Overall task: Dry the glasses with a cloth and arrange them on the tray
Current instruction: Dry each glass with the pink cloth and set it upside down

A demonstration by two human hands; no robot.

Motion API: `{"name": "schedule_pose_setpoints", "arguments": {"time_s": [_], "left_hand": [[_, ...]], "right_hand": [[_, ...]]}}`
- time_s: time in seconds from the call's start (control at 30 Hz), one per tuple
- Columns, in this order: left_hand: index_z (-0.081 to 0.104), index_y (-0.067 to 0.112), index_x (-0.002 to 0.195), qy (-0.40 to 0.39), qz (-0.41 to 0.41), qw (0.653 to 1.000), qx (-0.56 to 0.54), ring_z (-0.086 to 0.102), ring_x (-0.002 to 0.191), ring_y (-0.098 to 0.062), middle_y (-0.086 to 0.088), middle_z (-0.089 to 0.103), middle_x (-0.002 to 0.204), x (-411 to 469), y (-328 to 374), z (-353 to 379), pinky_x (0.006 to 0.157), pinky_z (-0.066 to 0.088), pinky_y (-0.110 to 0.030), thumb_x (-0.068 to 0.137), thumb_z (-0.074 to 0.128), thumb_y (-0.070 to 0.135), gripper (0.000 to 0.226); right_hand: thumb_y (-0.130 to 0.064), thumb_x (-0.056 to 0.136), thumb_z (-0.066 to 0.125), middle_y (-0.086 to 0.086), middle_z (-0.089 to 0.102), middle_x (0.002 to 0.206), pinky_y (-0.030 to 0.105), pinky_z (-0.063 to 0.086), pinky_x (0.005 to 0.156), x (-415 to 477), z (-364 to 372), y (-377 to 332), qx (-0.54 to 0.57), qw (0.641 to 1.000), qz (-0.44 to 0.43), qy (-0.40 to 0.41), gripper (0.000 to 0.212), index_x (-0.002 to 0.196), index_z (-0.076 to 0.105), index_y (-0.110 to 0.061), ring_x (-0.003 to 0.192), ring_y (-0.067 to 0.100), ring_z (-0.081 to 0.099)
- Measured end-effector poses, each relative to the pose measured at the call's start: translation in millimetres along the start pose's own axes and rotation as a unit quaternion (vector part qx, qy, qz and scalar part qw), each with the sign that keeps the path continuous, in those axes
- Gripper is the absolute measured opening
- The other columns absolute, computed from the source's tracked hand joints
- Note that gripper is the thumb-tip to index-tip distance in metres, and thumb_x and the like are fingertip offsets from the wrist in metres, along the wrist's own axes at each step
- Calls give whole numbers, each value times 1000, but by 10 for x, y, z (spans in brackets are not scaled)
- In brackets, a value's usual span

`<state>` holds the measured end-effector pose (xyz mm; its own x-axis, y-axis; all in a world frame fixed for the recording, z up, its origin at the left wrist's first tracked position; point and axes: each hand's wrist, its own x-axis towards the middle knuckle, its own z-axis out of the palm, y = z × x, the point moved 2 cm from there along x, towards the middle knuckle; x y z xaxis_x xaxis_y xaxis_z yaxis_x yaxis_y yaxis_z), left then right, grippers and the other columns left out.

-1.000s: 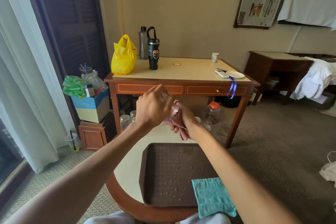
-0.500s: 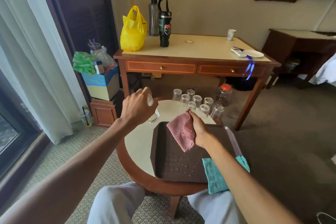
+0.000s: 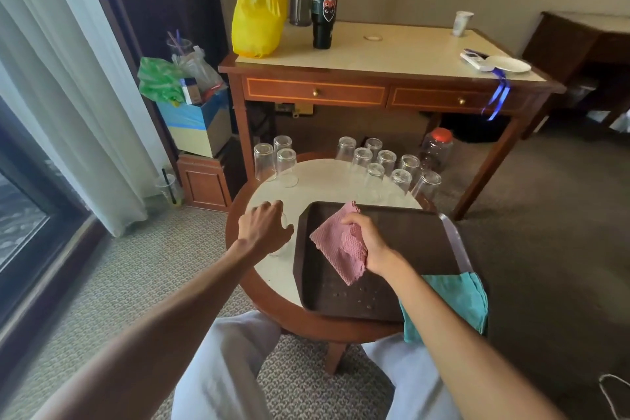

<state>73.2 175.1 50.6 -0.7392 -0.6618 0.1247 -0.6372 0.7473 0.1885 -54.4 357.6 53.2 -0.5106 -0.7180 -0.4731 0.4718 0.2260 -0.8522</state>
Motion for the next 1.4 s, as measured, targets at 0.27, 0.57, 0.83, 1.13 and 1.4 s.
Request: {"name": "schedule_pose_setpoints", "arguments": {"time_s": [0.27,0.57,0.83,1.13,1.4], "left_hand": [[56,19,132,-59,-10,997,48,62,118,-33,-8,64,131,-19,-19,125,93,52,-47,93,53,67,62],[76,14,113,-172,84,933,-304,59,81,-3,7,68,108,-5,553,-588,62,45,-4,101,63,31,24],[76,36,85,-214,126,900,-359,66,101,-16,16,69,105,-106,690,-559,100,55,-26,91,74,10,27],[80,20,108,-251,89,912,-312,68,99,-19,10,71,102,-95,826,-600,82,55,-21,92,75,28,19],[76,24,91,-220,1,902,-370,65,103,-21,-1,67,113,59,689,-697,82,59,-30,93,75,28,4]], "right_hand": [[-42,64,62,8,56,82,30,39,70,66,-132,48,9,1000,4,2,35,81,54,-13,82,21,53],[-41,78,59,9,61,75,32,43,69,27,-150,-19,52,998,-6,-31,28,77,63,-14,70,21,58],[-40,81,56,10,63,80,34,45,75,-104,-262,-39,-19,1000,8,-20,30,90,60,-12,77,22,61],[-32,74,59,10,63,81,36,43,80,-219,-265,-85,-8,998,8,-64,24,86,65,-12,79,20,59],[-13,81,47,5,52,57,27,49,52,-296,-460,-129,3,999,-5,-33,21,60,52,-12,54,18,55]]}}
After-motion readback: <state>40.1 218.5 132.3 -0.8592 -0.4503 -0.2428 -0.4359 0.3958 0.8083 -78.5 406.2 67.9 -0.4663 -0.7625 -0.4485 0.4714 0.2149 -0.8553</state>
